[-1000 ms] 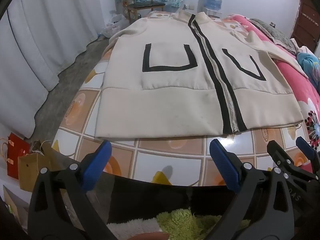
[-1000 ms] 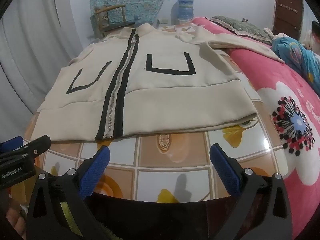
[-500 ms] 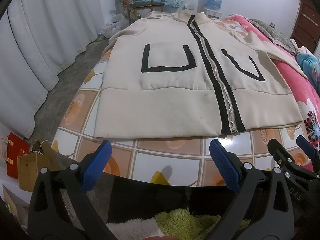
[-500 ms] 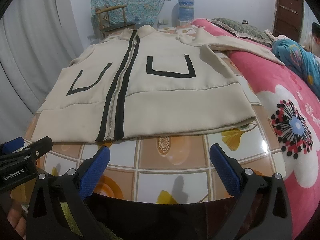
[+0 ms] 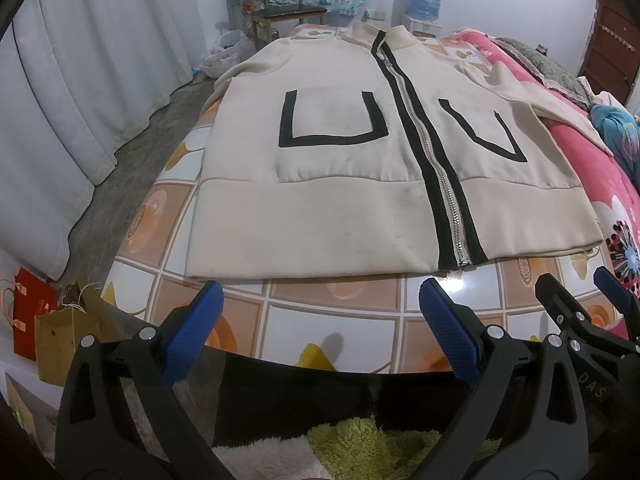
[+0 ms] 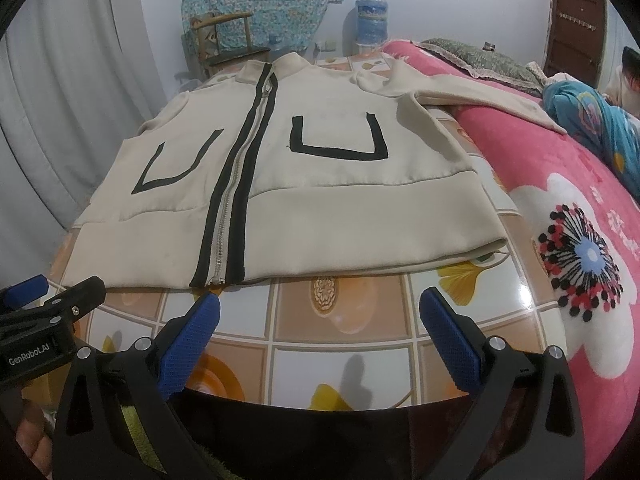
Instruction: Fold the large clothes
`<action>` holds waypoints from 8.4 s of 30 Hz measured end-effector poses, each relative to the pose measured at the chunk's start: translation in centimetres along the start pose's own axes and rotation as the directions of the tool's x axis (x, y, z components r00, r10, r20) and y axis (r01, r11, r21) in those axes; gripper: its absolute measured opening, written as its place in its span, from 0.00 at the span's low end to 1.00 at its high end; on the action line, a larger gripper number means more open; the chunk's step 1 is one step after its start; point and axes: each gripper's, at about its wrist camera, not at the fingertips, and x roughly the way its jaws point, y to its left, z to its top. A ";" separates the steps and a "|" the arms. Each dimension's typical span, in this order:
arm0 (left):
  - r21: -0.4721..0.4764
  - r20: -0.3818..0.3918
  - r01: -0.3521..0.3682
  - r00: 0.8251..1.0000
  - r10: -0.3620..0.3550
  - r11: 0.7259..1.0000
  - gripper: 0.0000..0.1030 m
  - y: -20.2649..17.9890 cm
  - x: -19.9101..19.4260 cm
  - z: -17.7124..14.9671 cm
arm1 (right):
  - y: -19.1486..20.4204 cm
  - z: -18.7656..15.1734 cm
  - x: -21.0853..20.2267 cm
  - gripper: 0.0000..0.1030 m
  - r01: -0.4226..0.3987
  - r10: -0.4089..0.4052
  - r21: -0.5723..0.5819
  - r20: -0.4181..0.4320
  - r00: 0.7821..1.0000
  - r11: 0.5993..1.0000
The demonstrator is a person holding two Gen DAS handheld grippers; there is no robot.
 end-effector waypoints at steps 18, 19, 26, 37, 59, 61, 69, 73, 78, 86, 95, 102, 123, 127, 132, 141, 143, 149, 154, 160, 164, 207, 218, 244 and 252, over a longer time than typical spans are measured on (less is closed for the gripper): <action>-0.010 0.003 0.005 1.000 -0.005 1.000 0.92 0.4 -0.2 0.1 | -0.1 0.0 0.0 0.95 0.004 -0.004 -0.001 -0.001 1.000 1.000; -0.011 0.003 0.005 1.000 -0.005 1.000 0.92 0.5 -0.2 0.1 | -0.1 0.0 0.0 0.95 0.003 -0.003 -0.001 -0.001 1.000 1.000; -0.012 0.004 0.005 1.000 -0.005 1.000 0.92 0.6 -0.2 0.1 | -0.2 0.0 0.0 0.95 0.002 -0.002 -0.002 -0.002 1.000 1.000; -0.012 0.003 0.005 1.000 -0.005 1.000 0.92 0.6 -0.2 0.1 | -0.1 0.0 0.0 0.95 0.004 -0.004 -0.002 -0.001 1.000 1.000; -0.012 0.005 0.004 1.000 -0.004 1.000 0.92 0.8 -0.2 0.1 | -0.1 0.0 0.0 0.95 0.004 -0.004 -0.003 -0.003 1.000 1.000; -0.012 0.004 0.005 1.000 -0.005 1.000 0.92 1.0 -0.3 0.2 | -0.1 0.0 0.0 0.95 0.003 -0.003 -0.003 -0.003 1.000 1.000; -0.016 0.003 0.003 1.000 -0.003 1.000 0.92 1.2 -0.2 0.3 | -0.4 0.0 0.0 0.95 0.004 -0.004 -0.005 -0.004 1.000 1.000; -0.016 -0.002 -0.001 1.000 0.001 1.000 0.92 1.5 0.2 0.4 | -0.5 0.0 0.4 0.95 0.004 -0.004 -0.003 -0.009 1.000 1.000; -0.004 -0.010 -0.006 1.000 0.006 1.000 0.92 1.1 1.2 0.5 | -0.4 0.3 1.3 0.95 0.005 -0.005 0.002 -0.023 1.000 1.000; 0.036 0.029 0.163 0.986 -0.164 0.986 0.92 1.6 2.1 0.4 | -2.7 1.3 2.2 0.95 0.037 -0.036 0.026 -0.024 0.999 0.999; -0.036 0.076 0.156 0.985 -0.153 0.987 0.92 5.1 3.2 0.8 | -6.8 2.6 2.6 0.95 0.094 -0.093 0.036 -0.019 0.995 0.995; -0.132 0.175 0.105 0.981 -0.082 0.986 0.92 10.1 3.6 1.5 | -10.1 3.1 1.9 0.93 0.154 -0.154 0.053 -0.006 0.988 0.987; -0.163 0.081 0.074 0.995 -0.062 0.984 0.54 12.5 8.3 3.4 | -11.8 5.8 7.7 0.29 0.147 -0.145 0.027 -0.082 0.986 0.989; -0.146 0.078 0.066 0.995 -0.055 0.987 0.36 12.0 8.6 3.7 | -11.8 6.2 8.0 0.15 0.119 -0.117 0.017 -0.091 0.989 0.993; -0.068 0.074 0.058 0.996 -0.053 0.996 0.08 10.9 8.2 4.0 | -11.8 6.4 6.8 0.06 0.081 -0.079 0.027 -0.076 0.994 0.996; 0.013 0.115 0.056 0.992 -0.057 0.998 0.05 11.8 5.0 3.9 | -11.2 4.7 3.5 0.05 -0.004 0.007 0.038 -0.066 0.998 0.999; 0.024 0.112 0.042 0.993 -0.044 0.999 0.05 12.5 4.5 3.7 | -11.2 3.9 2.6 0.05 -0.025 0.028 0.048 -0.079 0.996 0.999; 0.039 0.075 0.017 0.997 -0.020 0.999 0.05 13.9 2.8 1.4 | -10.9 0.0 -1.1 0.05 -0.066 0.076 0.077 -0.140 0.987 0.995; -0.007 0.031 0.024 0.999 -0.024 1.000 0.06 15.3 3.7 0.4 | -10.2 -2.1 -0.7 0.06 -0.035 0.045 0.052 -0.200 0.979 0.998; -0.061 0.088 0.026 0.996 -0.020 0.998 0.35 16.9 1.1 0.7 | -10.0 0.4 -2.9 0.30 -0.017 0.011 -0.050 -0.134 0.991 0.999; -0.078 0.151 0.040 0.988 -0.027 0.996 0.56 16.3 -0.3 2.2 | -9.3 2.8 -3.8 0.47 -0.035 0.031 -0.072 -0.060 0.998 0.997; 0.006 0.003 -0.006 1.000 0.006 1.000 0.93 4.9 13.6 9.8 | -0.6 10.8 14.2 0.94 -0.015 0.009 -0.055 -0.115 0.993 0.998; 0.046 -0.015 0.035 0.999 -0.034 0.998 0.93 5.3 13.2 9.9 | 0.4 13.1 13.0 0.94 -0.056 0.053 -0.035 -0.100 0.994 0.998; -0.716 -0.008 0.263 0.923 -0.384 0.647 0.64 30.3 22.5 19.4 | 10.7 17.5 10.7 0.86 -0.356 0.323 -0.210 -0.175 0.930 0.911; -0.783 -0.022 0.271 0.887 -0.461 0.560 0.74 33.5 25.7 17.3 | 7.5 18.8 5.5 0.86 -0.379 0.294 -0.298 -0.295 0.909 0.876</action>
